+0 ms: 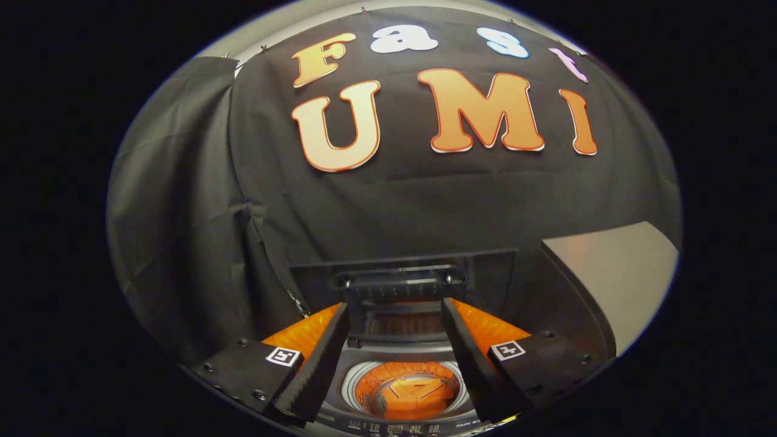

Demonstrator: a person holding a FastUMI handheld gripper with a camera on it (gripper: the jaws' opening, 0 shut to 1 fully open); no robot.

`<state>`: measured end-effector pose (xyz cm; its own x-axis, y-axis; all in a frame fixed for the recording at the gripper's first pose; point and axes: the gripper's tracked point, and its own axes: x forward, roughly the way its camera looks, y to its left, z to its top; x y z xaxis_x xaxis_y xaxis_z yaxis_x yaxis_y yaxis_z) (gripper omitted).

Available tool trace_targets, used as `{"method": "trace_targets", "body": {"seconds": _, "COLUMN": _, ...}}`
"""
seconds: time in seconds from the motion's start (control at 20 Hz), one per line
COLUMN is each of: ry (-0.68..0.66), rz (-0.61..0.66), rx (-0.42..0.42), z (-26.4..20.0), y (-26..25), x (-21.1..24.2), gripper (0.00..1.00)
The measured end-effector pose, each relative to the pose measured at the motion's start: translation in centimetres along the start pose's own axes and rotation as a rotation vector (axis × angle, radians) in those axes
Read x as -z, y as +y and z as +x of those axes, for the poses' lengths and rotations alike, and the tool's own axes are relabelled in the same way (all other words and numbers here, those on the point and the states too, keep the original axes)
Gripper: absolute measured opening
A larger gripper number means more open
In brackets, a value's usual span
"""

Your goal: Put the clothes into the washing machine and then close the washing machine lid.

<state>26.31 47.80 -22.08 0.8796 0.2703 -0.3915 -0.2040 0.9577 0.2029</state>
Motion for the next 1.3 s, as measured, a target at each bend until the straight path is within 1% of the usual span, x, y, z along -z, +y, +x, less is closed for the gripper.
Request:
{"method": "trace_targets", "body": {"seconds": 0.15, "ry": -0.044, "rz": 0.013, "rx": 0.012, "z": 1.2, "y": -0.7, "x": -4.1, "gripper": 0.98}}
{"method": "trace_targets", "body": {"seconds": 0.25, "ry": -0.081, "rz": 0.005, "rx": 0.023, "z": 2.6, "y": -1.0, "x": -5.9, "gripper": 0.98}}
{"method": "trace_targets", "body": {"seconds": 0.45, "ry": -0.119, "rz": -0.004, "rx": 0.041, "z": 5.4, "y": -2.0, "x": -8.7, "gripper": 0.98}}
{"method": "trace_targets", "body": {"seconds": 0.55, "ry": -0.120, "rz": -0.006, "rx": 0.065, "z": 7.4, "y": -3.0, "x": -9.3, "gripper": 0.98}}
{"method": "trace_targets", "body": {"seconds": 0.9, "ry": -0.015, "rz": -0.012, "rx": 0.146, "z": 15.1, "y": -6.3, "x": -7.0, "gripper": 0.98}}
{"method": "trace_targets", "body": {"seconds": 1.3, "ry": 0.110, "rz": -0.035, "rx": 0.159, "z": 19.9, "y": -7.1, "x": -3.5, "gripper": 0.98}}
